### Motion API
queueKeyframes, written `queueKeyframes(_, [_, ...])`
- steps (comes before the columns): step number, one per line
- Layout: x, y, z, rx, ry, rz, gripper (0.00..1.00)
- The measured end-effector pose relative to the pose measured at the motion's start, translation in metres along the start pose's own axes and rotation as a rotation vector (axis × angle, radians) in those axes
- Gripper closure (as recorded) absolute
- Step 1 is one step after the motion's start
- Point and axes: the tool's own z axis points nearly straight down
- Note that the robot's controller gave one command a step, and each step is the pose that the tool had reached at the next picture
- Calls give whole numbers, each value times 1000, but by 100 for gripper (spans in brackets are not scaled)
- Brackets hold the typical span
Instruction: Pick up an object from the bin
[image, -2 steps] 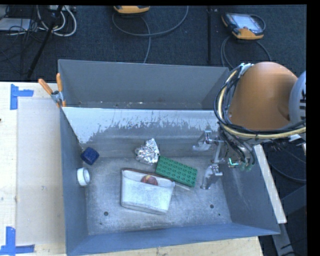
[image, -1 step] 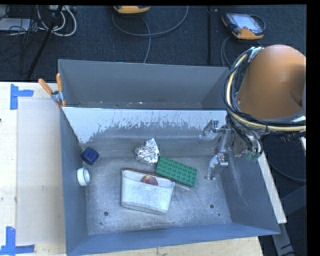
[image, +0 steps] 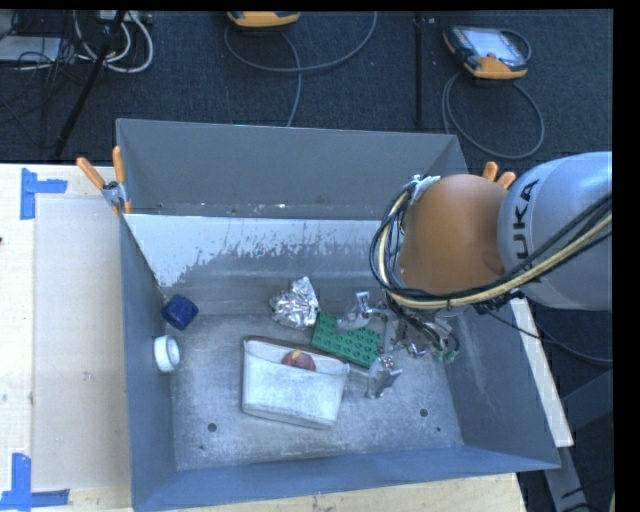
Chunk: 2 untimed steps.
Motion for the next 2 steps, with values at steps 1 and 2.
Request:
queueKeyframes(1, [-47,-60,62,1,-21,-124,0])
queueKeyframes(2, [-48,-60,58,4,-25,-123,100])
